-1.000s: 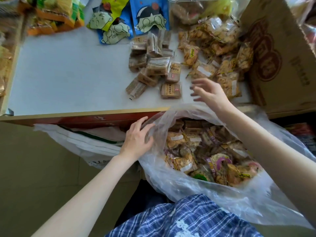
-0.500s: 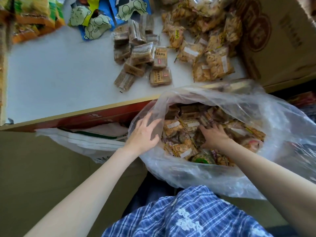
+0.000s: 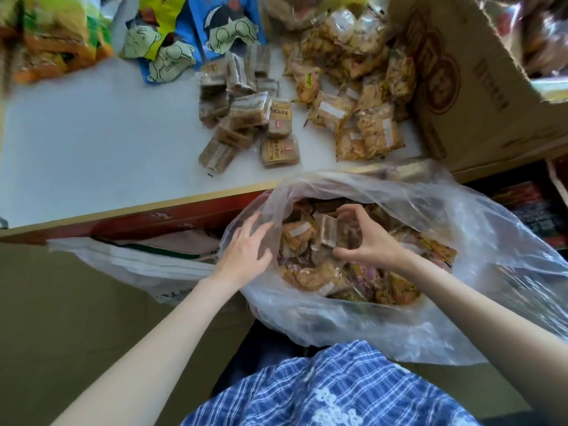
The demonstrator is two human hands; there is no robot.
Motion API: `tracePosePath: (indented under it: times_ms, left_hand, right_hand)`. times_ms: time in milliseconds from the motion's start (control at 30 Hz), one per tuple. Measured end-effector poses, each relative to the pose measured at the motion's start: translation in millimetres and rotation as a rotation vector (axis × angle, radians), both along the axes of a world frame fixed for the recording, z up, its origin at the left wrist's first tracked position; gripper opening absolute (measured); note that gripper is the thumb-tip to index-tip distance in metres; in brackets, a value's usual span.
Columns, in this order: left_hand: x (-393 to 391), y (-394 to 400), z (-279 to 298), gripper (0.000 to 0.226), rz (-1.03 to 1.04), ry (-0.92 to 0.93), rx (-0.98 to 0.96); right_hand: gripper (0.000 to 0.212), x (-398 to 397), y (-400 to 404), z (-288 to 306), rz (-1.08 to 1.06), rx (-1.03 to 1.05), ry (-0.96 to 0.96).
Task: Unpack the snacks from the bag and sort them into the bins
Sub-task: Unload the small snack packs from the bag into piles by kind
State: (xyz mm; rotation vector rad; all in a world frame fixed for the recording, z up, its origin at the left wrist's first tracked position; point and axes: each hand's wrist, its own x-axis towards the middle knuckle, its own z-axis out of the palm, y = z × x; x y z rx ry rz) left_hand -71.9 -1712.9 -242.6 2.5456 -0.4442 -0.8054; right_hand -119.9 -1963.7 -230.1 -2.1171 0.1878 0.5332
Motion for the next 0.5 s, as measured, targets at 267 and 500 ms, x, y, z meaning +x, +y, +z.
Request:
tracePosePath:
  times_ms: [267, 500]
  left_hand:
    - [10.2, 18.2, 8.6, 0.050, 0.109, -0.124, 0.008]
    - [9.3, 34.8, 11.0, 0.049, 0.154, -0.096, -0.014]
  right_hand:
    - [0.061, 92.8, 41.9, 52.7, -0.156, 0.137, -0.204]
    - [0.057, 216.9, 86.1, 57.7, -0.253, -0.050, -0.361]
